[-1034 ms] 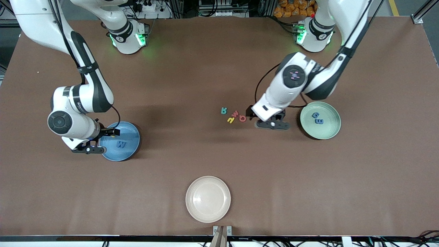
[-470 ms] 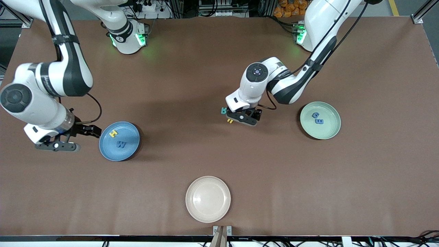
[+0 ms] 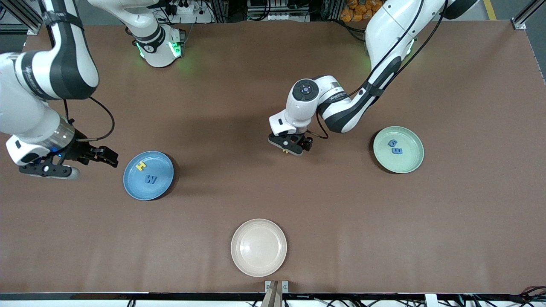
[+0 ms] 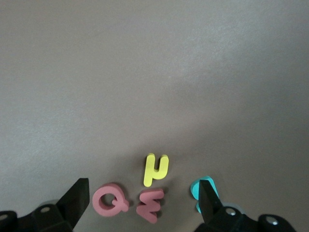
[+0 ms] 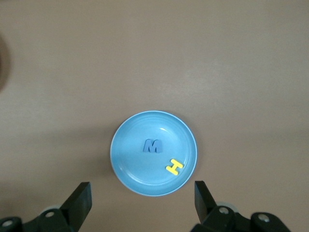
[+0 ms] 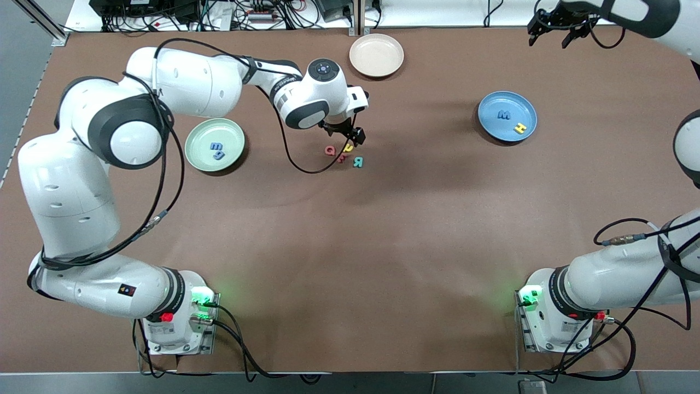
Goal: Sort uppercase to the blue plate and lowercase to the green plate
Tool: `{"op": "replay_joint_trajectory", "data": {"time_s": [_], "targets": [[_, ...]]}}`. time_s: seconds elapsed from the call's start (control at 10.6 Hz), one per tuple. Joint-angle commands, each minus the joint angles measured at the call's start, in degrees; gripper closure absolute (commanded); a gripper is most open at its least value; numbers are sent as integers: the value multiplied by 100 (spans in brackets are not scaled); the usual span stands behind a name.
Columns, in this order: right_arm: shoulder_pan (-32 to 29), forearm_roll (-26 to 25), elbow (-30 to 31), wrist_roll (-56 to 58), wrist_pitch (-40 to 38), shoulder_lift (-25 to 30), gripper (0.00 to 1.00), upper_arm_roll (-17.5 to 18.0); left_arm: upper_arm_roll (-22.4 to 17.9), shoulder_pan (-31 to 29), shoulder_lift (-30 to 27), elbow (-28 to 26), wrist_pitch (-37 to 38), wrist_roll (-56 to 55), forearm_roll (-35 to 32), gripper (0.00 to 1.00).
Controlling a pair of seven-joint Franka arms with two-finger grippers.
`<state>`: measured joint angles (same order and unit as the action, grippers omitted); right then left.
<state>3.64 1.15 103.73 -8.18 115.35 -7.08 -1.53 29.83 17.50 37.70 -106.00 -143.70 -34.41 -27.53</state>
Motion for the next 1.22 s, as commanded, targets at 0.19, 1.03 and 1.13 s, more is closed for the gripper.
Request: {"op": "replay_joint_trajectory", "data": {"time_s": [0.19,1.03,1.13], "targets": [[-118,175,-343,97,-591,207,6,57,5,52,220,150,-18,92,-306,33],[-135,509,-1179,97,-1383,181,9,57,-30,140,475,211,-132,127,-578,44],[-135,509,-1240,97,-1427,181,9,57,-39,157,492,255,-141,136,-587,47]]}}
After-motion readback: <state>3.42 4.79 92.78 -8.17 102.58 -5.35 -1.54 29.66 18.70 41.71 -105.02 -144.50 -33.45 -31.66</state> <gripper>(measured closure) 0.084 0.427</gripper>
